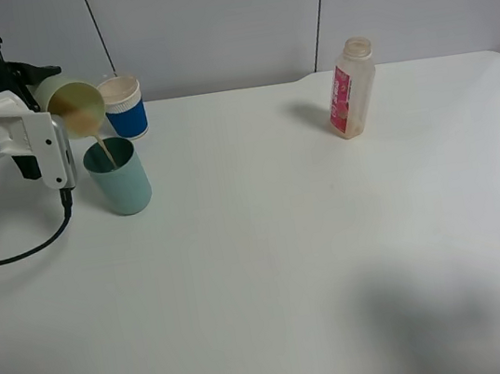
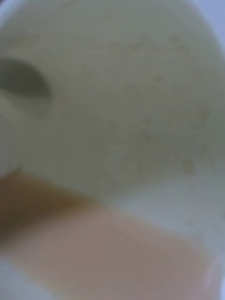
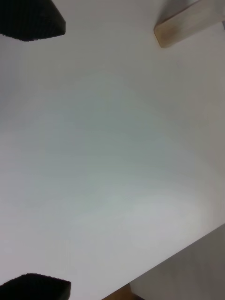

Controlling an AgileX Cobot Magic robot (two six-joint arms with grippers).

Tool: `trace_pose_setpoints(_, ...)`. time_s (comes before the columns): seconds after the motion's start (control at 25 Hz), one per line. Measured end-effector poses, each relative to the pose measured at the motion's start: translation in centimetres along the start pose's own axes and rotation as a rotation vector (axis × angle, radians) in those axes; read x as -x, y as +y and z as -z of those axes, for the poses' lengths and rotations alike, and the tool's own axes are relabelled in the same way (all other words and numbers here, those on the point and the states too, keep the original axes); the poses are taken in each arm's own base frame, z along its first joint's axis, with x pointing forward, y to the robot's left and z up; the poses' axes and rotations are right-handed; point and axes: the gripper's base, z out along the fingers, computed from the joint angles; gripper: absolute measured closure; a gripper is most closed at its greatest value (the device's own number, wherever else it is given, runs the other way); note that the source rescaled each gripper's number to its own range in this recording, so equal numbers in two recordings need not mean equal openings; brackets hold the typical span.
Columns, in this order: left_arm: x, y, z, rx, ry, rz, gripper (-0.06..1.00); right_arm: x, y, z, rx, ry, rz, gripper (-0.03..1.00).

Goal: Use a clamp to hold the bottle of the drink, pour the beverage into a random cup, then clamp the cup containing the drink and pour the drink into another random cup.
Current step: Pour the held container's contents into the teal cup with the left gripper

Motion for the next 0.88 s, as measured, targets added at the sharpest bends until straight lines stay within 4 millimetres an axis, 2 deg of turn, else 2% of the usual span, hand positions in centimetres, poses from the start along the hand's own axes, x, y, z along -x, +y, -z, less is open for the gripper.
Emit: trace_pose_setpoints(0.88, 0.06, 0.17, 0.00, 0.018, -0.006, -0.048, 0.93, 0.00, 0.00, 0.00, 0.000, 0.000, 0.000, -0.03)
